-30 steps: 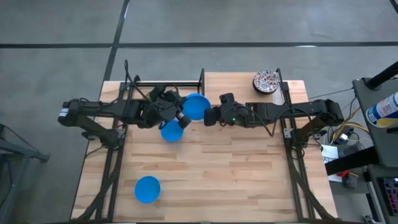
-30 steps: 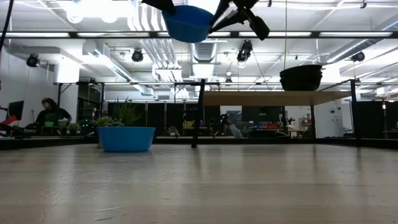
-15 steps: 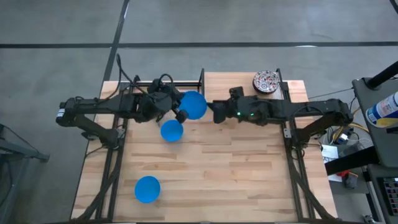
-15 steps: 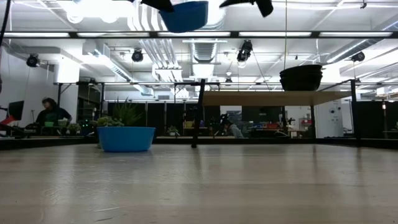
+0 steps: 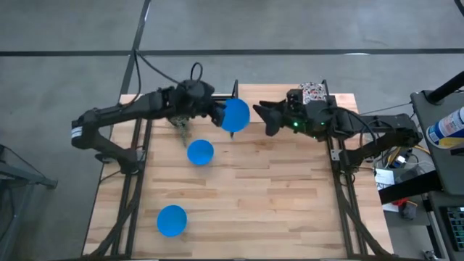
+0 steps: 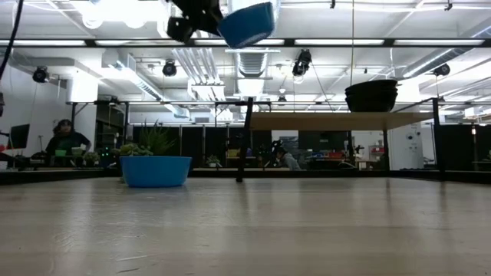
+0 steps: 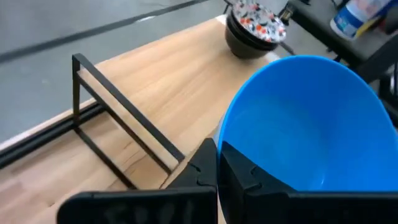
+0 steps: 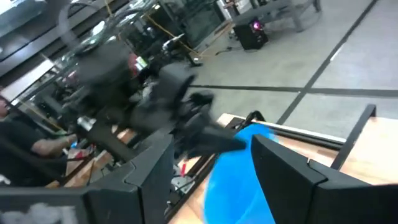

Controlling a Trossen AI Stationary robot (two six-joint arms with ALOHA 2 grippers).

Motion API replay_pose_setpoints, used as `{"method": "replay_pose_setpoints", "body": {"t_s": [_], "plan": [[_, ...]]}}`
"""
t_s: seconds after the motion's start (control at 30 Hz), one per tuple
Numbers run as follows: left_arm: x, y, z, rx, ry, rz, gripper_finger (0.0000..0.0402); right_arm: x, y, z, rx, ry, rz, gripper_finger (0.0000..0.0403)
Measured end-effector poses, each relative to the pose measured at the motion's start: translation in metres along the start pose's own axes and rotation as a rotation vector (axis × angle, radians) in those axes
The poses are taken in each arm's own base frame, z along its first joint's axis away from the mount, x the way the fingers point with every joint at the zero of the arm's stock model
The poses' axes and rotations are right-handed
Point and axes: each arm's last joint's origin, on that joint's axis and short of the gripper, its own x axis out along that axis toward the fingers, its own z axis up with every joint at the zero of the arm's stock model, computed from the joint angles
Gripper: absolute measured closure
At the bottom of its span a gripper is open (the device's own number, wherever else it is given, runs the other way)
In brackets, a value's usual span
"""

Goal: Pick & Place Mini bowls
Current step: Put the bottom right blue bowl on the shelf

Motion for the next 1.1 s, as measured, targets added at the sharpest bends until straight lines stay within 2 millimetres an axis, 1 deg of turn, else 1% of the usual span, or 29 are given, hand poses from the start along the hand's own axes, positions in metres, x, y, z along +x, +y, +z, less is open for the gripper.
{"method": "replay_pose_setpoints", "body": {"t_s": [0.17,0.27,0.5,0.6,0.7,0.83,1.0,1.1], "plan": [[0.021,0.015,0.011,-0.075,0.008,-0.032,0.0401,-0.003,0.003,-0.002,-0.034,0.013,0.018,0.0193],[0.034,0.020,0.022,-0.095,0.017,-0.031,0.0401,-0.005,0.004,-0.002,-0.040,0.015,0.024,0.0193],[0.068,0.020,0.054,-0.090,0.043,-0.043,0.0401,-0.012,0.005,0.000,-0.075,0.014,0.045,0.0193],[0.084,0.021,0.061,-0.063,0.090,-0.007,0.0401,-0.017,0.006,0.003,-0.083,0.010,0.057,0.0193],[0.101,0.022,0.063,-0.057,0.143,0.027,0.0401,-0.022,0.007,0.005,-0.086,0.009,0.072,0.0193],[0.126,0.025,0.060,-0.039,0.189,0.048,0.0401,-0.026,0.007,0.007,-0.083,0.009,0.083,0.0193],[0.155,0.040,0.055,-0.058,0.222,0.091,0.0401,-0.028,0.010,0.005,-0.084,0.017,0.094,0.0193],[0.166,0.050,0.054,-0.093,0.229,0.116,0.0401,-0.029,0.010,0.004,-0.083,0.020,0.098,0.0193]]}}
